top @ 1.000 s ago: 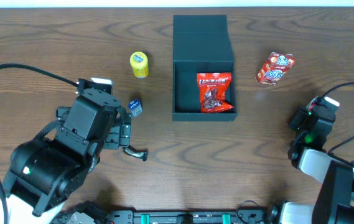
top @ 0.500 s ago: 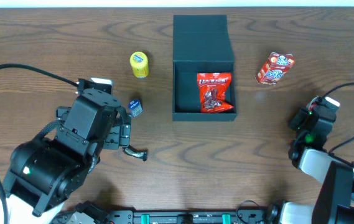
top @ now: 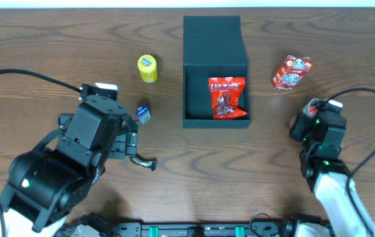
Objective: Pack container
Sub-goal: 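Carry the Pringles can into the black box beside the bag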
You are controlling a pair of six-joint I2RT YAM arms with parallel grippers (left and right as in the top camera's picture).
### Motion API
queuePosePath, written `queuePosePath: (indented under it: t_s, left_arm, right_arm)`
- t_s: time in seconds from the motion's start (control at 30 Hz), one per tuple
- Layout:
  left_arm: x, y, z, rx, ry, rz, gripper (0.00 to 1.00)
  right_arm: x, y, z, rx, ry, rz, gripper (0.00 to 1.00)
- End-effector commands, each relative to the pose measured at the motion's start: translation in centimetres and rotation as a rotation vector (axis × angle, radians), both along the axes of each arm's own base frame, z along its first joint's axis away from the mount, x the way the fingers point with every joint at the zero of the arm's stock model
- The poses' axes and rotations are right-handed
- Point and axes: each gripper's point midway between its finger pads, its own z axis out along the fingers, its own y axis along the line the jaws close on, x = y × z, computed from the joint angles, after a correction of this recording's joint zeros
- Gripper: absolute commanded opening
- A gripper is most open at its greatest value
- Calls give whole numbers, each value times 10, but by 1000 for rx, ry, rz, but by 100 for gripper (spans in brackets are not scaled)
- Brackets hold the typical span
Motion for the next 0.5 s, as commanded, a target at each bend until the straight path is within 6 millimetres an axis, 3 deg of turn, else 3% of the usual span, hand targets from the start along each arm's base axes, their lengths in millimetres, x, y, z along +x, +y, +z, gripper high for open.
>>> queuePosePath:
  t_s: [0.0,0.2,0.33,0.47]
  left_arm:
    - [-5,3,4,-6,-19,-8,95]
    - [-13,6,3,-10,-6,-11,95]
    - [-19,2,-2,-27,35,-36,95]
    - [-24,4,-4,-22,51,-35,95]
  right_arm:
    - [4,26,60,84,-98,35,1]
    - [-21,74,115,131,-38,178,1]
    - [-39,137,153,289,-1,386,1]
    - [-52,188,169,442,101,498,1]
